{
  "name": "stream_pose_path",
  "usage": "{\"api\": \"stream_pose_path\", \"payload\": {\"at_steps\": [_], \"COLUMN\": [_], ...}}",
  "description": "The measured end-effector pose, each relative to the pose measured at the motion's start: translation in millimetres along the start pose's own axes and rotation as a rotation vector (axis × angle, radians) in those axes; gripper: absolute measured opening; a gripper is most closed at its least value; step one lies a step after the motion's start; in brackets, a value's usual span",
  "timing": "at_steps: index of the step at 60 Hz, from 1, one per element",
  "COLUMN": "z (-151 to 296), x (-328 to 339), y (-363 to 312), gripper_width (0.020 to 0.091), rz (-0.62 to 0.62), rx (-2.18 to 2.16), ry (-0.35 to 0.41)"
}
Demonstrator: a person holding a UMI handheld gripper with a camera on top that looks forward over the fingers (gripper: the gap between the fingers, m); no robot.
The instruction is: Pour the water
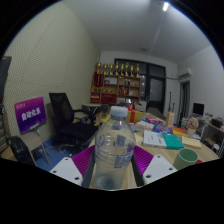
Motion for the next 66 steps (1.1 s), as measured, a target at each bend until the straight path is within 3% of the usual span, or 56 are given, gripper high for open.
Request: {"api": "stream_pose_path", "payload": {"at_steps": [9,11,17,20,21,29,38,45,47,55,56,66], "z": [-4,-1,1,8,6,69,104,70,79,50,57,65], "x": [-5,-3,-7,-6,-12,4,14,14,33,24,46,37], "y": [5,-1,5,2,12,30,91,136,129,140,137,140], "gripper_width": [0.0553,0.0559,0.0478,0.0488,0.0456,0.0454,0.0452,0.0451,0.045,0.0451,0.0455,0.0451], "rz": [0.03,0.032,0.065,0.099,0.123,0.162,0.13,0.148,0.127,0.123,0.119,0.114], "rx": [-0.014,-0.041,-0.088,-0.162,-0.189,-0.617,-1.357,-1.8,-1.896,-2.146,-2.181,-2.359], "ry": [0.023,0.011,-0.045,-0.08,-0.086,-0.038,-0.003,-0.018,-0.032,-0.079,-0.082,-0.049]}}
Point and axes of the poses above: the point between the fingertips, and its own axes, seen from behind it with the camera up: y to the right, z up, x backward, against the way the camera looks, the point moved 10 cm from there along x, backward, against the way the camera looks, and after that the axes turned 8 degrees about y, right-handed, at the moved point
